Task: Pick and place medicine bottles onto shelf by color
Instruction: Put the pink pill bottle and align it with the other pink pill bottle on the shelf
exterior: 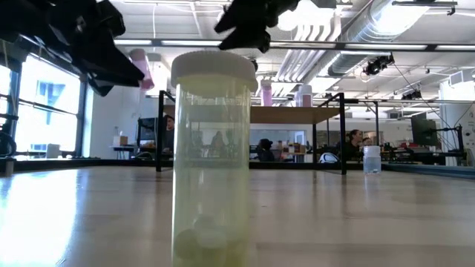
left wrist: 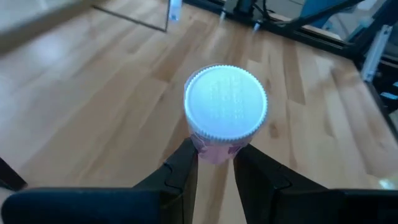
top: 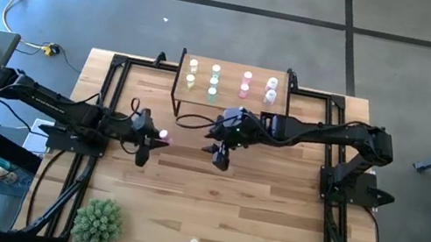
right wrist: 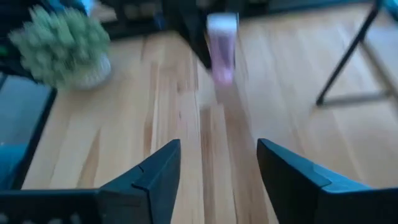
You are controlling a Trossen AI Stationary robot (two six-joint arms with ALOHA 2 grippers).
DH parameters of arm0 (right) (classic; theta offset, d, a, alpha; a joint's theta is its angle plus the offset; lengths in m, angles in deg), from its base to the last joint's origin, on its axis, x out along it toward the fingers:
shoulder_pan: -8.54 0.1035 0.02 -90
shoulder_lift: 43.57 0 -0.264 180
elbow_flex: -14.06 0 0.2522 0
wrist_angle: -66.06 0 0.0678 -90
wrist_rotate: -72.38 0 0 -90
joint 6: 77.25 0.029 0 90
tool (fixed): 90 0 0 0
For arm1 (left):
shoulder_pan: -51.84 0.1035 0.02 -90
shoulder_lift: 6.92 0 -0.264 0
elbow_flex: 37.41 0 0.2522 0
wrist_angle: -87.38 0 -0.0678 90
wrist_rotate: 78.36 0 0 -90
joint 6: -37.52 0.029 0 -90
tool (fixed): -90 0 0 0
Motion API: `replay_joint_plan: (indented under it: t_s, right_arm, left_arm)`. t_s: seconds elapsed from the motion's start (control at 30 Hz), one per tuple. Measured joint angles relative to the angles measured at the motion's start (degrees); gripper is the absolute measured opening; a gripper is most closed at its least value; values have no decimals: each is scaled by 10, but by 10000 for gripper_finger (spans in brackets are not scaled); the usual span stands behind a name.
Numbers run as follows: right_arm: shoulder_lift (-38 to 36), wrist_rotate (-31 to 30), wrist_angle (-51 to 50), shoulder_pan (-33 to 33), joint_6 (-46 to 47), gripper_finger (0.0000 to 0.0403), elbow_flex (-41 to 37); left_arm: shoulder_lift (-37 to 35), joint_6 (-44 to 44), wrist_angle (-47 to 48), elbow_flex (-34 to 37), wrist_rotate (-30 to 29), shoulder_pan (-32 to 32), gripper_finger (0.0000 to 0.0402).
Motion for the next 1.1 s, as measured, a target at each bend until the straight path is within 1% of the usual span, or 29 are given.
replay_joint_plan:
  t_s: [0.07,0.2,0.33,0.57,0.73,0.9,1.0,1.07,1.1]
  right_arm:
    - [0,0,41,0,-6,208,0]
    - [0,0,124,-5,-22,213,0]
    - [0,21,160,-18,-33,213,0]
    - [10,52,166,-18,-60,213,1]
    - [26,52,146,-9,-61,213,1]
    - [43,49,124,5,-61,213,1]
    - [45,31,105,11,-63,213,1]
    - [44,10,95,15,-78,213,1]
    - [44,10,87,16,-85,213,1]
  left_arm:
    - [15,20,0,-14,-14,-2,83]
    - [60,63,0,-50,-18,-3,83]
    - [103,91,0,-83,-31,-3,83]
    - [180,99,3,-132,-40,-3,83]
    - [235,99,4,-165,-40,-3,83]
    - [286,99,4,-198,-40,-3,83]
    - [309,98,3,-216,-40,-3,83]
    - [322,98,4,-225,-40,-3,83]
    - [327,98,5,-229,-40,-3,83]
